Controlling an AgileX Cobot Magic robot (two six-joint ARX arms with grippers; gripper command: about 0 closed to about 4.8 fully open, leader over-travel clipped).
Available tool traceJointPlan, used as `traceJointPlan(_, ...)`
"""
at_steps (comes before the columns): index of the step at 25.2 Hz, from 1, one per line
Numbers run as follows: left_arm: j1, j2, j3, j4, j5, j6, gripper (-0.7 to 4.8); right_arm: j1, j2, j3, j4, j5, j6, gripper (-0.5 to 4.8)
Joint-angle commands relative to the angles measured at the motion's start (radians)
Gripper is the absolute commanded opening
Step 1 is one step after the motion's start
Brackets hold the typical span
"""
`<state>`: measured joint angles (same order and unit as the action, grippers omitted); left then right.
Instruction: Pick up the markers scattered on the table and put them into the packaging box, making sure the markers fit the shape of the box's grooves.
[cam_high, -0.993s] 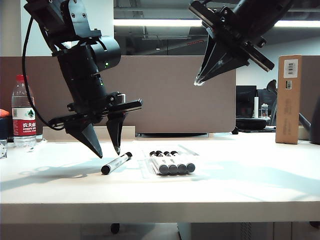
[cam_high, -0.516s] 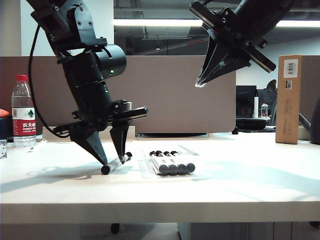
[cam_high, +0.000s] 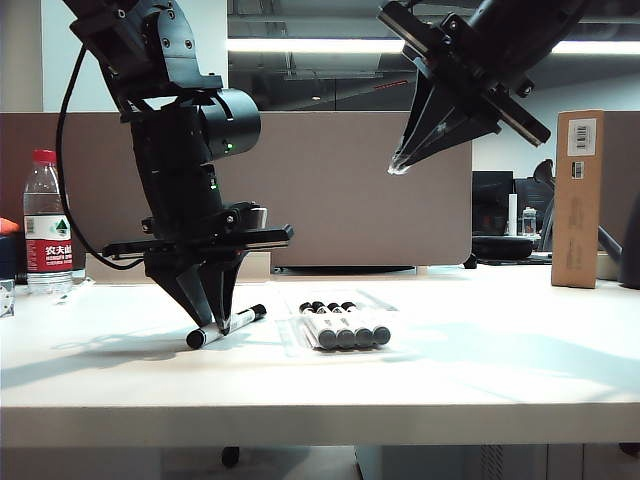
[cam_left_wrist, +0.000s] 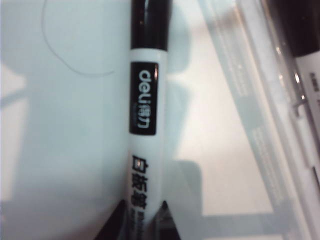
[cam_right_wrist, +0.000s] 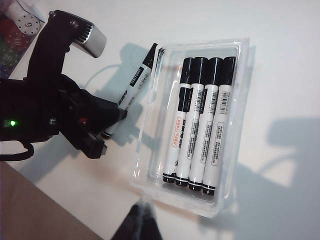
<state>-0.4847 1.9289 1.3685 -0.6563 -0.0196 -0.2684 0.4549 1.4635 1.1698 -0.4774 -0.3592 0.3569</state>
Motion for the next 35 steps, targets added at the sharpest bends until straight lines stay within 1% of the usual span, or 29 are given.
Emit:
traceJointPlan(1, -0.001, 0.002, -0.002, -0.016, 0.025, -0.023, -0.06, 0.001, -0.004, 0.005, 0.004, -0.002, -0.003, -0.06)
traceJointPlan(2, 0.003, -0.005, 0.002, -0.01, 0.037, -0.05, -0.06, 0.001, -0.004, 0.005, -0.001, -0.002, -0.006, -0.06)
traceJointPlan(4, 0.007, -0.023, 0.002, 0.021, 0.09, -0.077, -0.06, 0.001, -0.004, 0.005, -0.009, -0.002, -0.018, -0.06)
traceJointPlan(7, 0.007, -0.056, 0.002, 0.07, 0.111, -0.164, -0.06, 0.001, -0.005, 0.005, -0.013, -0.01, -0.018, -0.06)
traceJointPlan(9, 0.007, -0.075, 0.002, 0.122, 0.173, -0.206, -0.06, 0.001, -0.004, 0.005, -0.012, -0.01, -0.018, -0.06)
traceJointPlan(10, 0.008, -0.079, 0.002, 0.135, 0.188, -0.228, -0.06, 0.001, -0.005, 0.005, -0.012, -0.01, -0.018, -0.06)
traceJointPlan(11, 0.008, -0.082, 0.001, 0.147, 0.23, -0.278, -0.06, 0.001, -0.005, 0.005, -0.012, -0.01, -0.018, -0.06)
traceJointPlan(12, 0.005, -0.08, 0.001, 0.153, 0.29, -0.303, -0.06, 0.001, -0.005, 0.005, -0.008, -0.01, -0.018, -0.06)
traceJointPlan(15, -0.007, -0.079, 0.001, 0.176, 0.314, -0.36, -0.06, 0.001, -0.005, 0.005, 0.009, -0.01, -0.018, -0.06)
traceJointPlan(19, -0.013, -0.079, 0.001, 0.224, 0.384, -0.433, -0.06, 0.001, -0.005, 0.005, 0.014, -0.01, -0.018, -0.06)
traceJointPlan(20, -0.014, -0.079, 0.001, 0.225, 0.388, -0.443, -0.06, 0.001, -0.005, 0.005, 0.014, -0.01, -0.018, -0.06)
traceJointPlan(22, -0.026, -0.078, 0.0, 0.205, 0.364, -0.449, -0.06, 0.001, -0.005, 0.005, 0.019, -0.01, -0.018, -0.06)
traceJointPlan(23, -0.027, -0.076, -0.001, 0.195, 0.346, -0.464, -0.06, 0.001, -0.005, 0.005, 0.019, -0.01, -0.018, -0.06)
traceJointPlan(29, -0.028, -0.073, -0.001, 0.164, 0.341, -0.497, -0.06, 0.001, -0.005, 0.005, 0.022, -0.01, -0.018, -0.06)
traceJointPlan(31, -0.045, -0.073, -0.001, 0.145, 0.341, -0.511, -0.06, 0.001, -0.005, 0.005, 0.031, -0.01, -0.018, -0.06)
traceJointPlan(35, -0.07, -0.071, -0.001, 0.13, 0.337, -0.511, -0.06, 0.001, -0.005, 0.005, 0.041, -0.01, -0.017, -0.06)
